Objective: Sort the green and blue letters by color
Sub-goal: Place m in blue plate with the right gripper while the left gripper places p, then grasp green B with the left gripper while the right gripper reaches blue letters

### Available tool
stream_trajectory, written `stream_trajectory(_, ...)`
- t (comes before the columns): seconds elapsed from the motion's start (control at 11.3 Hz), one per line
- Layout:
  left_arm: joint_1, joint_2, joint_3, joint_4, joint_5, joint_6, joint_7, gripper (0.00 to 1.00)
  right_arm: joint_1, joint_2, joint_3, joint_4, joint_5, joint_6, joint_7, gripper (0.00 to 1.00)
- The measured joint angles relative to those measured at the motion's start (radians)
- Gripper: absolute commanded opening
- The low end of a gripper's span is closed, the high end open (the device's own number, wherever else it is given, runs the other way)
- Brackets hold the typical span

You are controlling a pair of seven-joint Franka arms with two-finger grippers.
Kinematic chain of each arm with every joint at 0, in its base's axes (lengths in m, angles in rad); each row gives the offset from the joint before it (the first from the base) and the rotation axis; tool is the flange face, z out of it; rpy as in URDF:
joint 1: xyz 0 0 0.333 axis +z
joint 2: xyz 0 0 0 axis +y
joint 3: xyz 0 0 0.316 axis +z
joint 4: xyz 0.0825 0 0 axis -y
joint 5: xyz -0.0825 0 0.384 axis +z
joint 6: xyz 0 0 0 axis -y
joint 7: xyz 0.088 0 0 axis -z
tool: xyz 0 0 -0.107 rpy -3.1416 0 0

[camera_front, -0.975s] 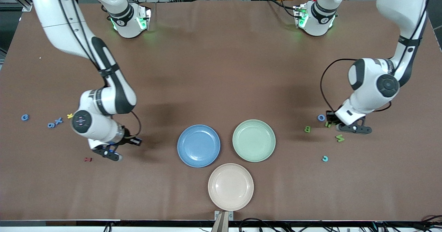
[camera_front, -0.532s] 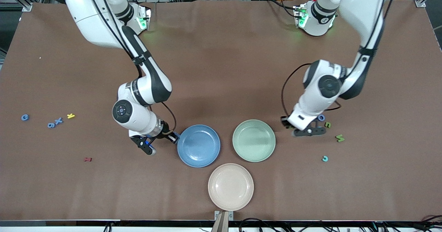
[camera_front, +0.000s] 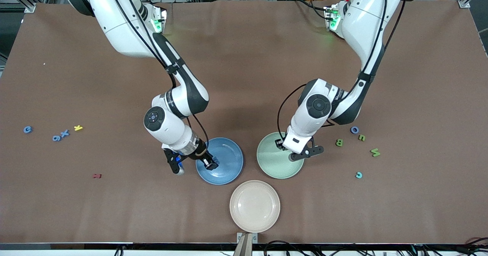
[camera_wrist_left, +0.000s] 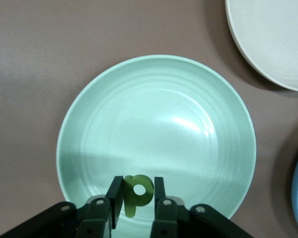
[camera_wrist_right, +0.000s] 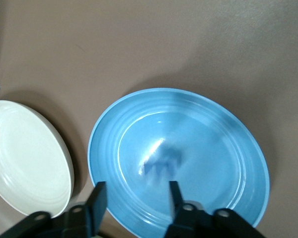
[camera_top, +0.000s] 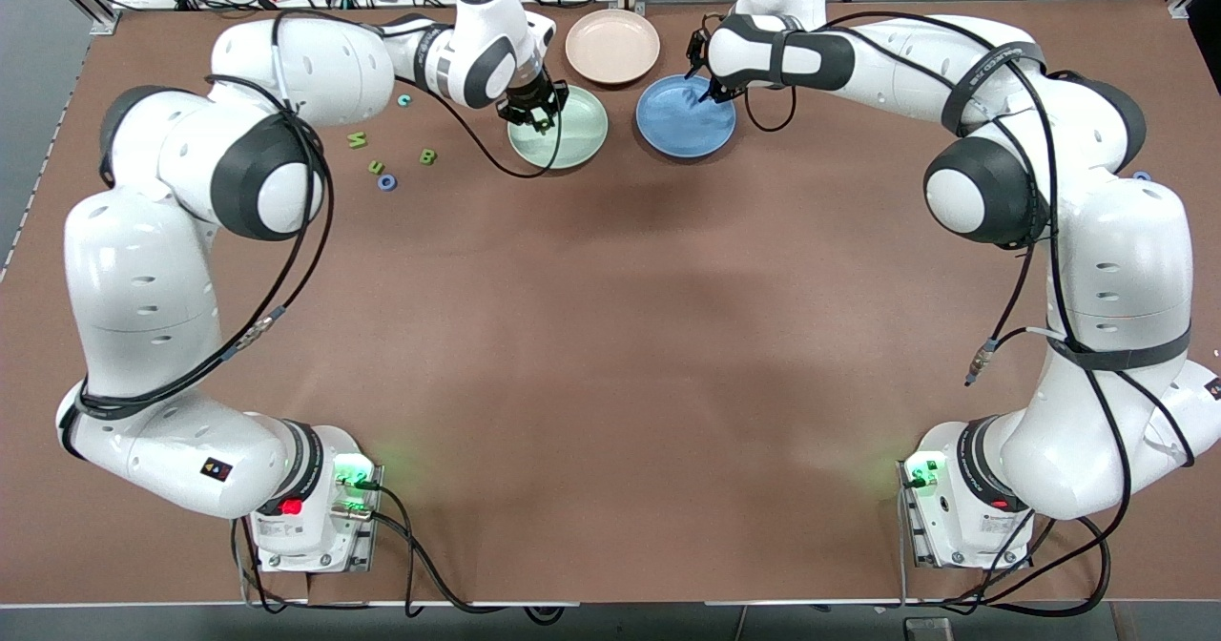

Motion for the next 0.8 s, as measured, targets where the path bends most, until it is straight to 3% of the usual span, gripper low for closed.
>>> stream_trajectory(0.35,0.04,-0.002,0.011,0.013,0.011,-0.003,0.154,1.0,-0.026,-0.001,-0.011,0.021,-0.015,-0.066,-0.083,1.0)
stream_trajectory(0.62,0.2,-0.057,-0.024,-0.063,0.013,-0.013,0.366,1.0,-0.15,-0.066,-0.018,-0.002,-0.033,-0.271,-0.379,1.0)
stream_trajectory(0.8,0.292,-0.079,-0.051,-0.128,0.017,-0.015,0.493,1.0,-0.251,-0.147,-0.02,-0.116,-0.073,-0.303,-0.611,1.0)
